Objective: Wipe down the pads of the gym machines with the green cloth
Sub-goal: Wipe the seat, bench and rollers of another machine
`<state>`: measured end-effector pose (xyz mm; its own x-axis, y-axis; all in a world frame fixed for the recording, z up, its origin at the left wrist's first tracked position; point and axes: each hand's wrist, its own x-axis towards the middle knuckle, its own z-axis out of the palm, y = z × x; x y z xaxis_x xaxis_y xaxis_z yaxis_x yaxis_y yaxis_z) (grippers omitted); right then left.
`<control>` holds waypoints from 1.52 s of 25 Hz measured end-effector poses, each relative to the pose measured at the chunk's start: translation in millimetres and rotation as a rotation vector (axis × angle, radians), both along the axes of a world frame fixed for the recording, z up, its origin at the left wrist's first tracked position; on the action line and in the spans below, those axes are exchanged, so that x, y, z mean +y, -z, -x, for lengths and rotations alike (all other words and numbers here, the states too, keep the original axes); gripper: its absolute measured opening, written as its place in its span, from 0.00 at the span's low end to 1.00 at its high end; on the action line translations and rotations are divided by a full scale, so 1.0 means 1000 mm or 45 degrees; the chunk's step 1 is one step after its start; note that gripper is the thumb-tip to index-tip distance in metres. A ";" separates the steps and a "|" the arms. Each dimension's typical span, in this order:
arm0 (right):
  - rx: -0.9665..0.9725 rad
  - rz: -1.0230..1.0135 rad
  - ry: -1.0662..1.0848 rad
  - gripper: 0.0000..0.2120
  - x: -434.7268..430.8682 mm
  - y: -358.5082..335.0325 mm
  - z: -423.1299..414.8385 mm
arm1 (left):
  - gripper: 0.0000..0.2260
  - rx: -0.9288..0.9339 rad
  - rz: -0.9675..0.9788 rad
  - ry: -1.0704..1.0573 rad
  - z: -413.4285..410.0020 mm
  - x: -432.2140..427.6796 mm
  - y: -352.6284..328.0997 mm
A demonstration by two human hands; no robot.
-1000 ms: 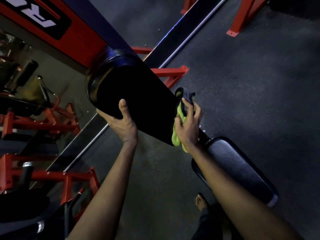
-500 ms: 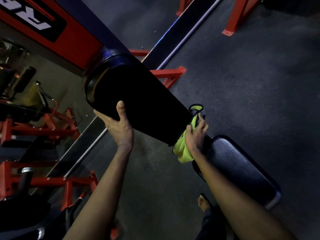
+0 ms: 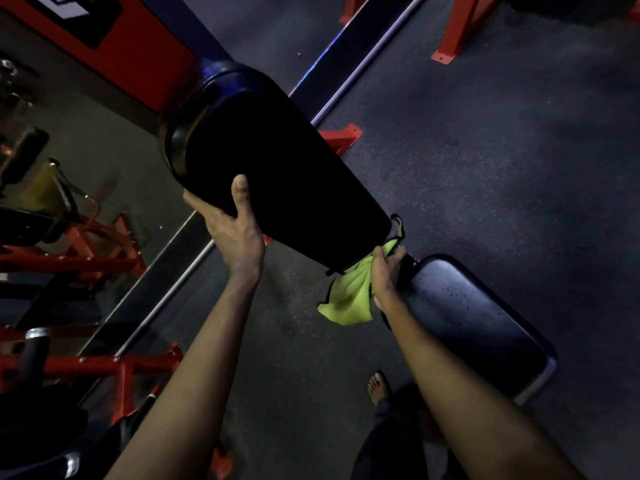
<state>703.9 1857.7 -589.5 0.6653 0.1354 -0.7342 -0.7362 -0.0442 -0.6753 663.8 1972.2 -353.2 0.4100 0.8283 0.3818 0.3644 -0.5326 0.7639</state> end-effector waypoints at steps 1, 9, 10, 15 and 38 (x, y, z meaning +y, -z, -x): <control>0.001 -0.007 0.026 0.22 0.001 0.001 0.001 | 0.40 0.016 0.005 0.015 0.002 0.004 0.000; 0.175 -0.180 0.309 0.26 0.024 -0.014 0.044 | 0.36 0.040 0.051 0.256 0.016 0.025 -0.001; 0.203 -0.215 0.379 0.25 0.029 -0.017 0.050 | 0.36 0.075 0.052 0.298 0.019 0.030 -0.002; 0.155 -0.280 0.598 0.23 0.064 -0.062 0.087 | 0.38 0.303 0.161 0.554 0.035 0.064 -0.021; -1.226 0.195 0.428 0.27 0.115 -0.214 0.105 | 0.37 0.489 0.308 0.973 0.044 0.102 -0.052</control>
<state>598.7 1972.7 -375.8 0.9668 -0.2164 0.1361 0.1234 -0.0709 -0.9898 619.6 2074.4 -301.3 0.9477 0.3160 -0.0455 0.2295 -0.5753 0.7851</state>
